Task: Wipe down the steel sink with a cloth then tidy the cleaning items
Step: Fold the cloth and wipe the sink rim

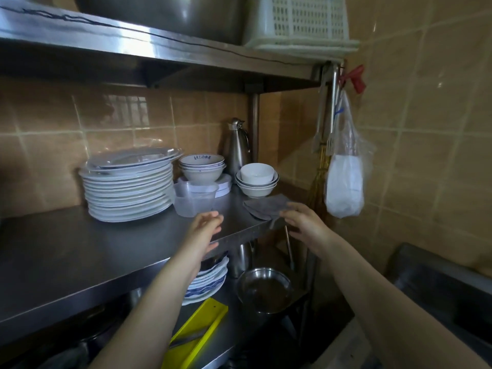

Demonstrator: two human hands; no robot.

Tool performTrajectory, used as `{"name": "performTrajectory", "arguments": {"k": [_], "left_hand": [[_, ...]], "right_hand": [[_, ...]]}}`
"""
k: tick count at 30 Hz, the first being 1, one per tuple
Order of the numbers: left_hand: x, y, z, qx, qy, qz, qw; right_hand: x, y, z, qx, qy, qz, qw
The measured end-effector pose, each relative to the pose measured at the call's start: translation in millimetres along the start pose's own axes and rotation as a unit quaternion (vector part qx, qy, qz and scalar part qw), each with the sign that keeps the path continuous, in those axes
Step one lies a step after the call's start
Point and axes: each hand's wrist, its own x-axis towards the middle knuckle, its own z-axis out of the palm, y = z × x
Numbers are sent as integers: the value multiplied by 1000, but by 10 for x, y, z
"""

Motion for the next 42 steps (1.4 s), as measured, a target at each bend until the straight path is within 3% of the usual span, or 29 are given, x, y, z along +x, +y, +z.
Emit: {"name": "performTrajectory", "arguments": {"k": [11, 15, 18, 27, 30, 37, 42], "left_hand": [[1467, -335, 598, 7, -12, -50, 999], [1795, -502, 772, -1, 1, -61, 998], [1981, -597, 875, 8, 3, -65, 998], [2318, -717, 1044, 56, 8, -23, 998], [2361, -732, 1041, 50, -9, -36, 998], [2378, -720, 996, 62, -17, -35, 997], [2322, -650, 1035, 69, -35, -29, 997]], "right_hand": [[1547, 119, -175, -160, 66, -14, 985], [2077, 378, -188, -313, 81, 1, 946], [2256, 492, -200, -423, 117, 6, 899], [2504, 507, -279, -521, 121, 52, 843], [2548, 424, -279, -490, 110, 79, 861], [2516, 396, -289, -223, 137, 142, 955], [2274, 362, -322, -69, 165, 124, 976]]}}
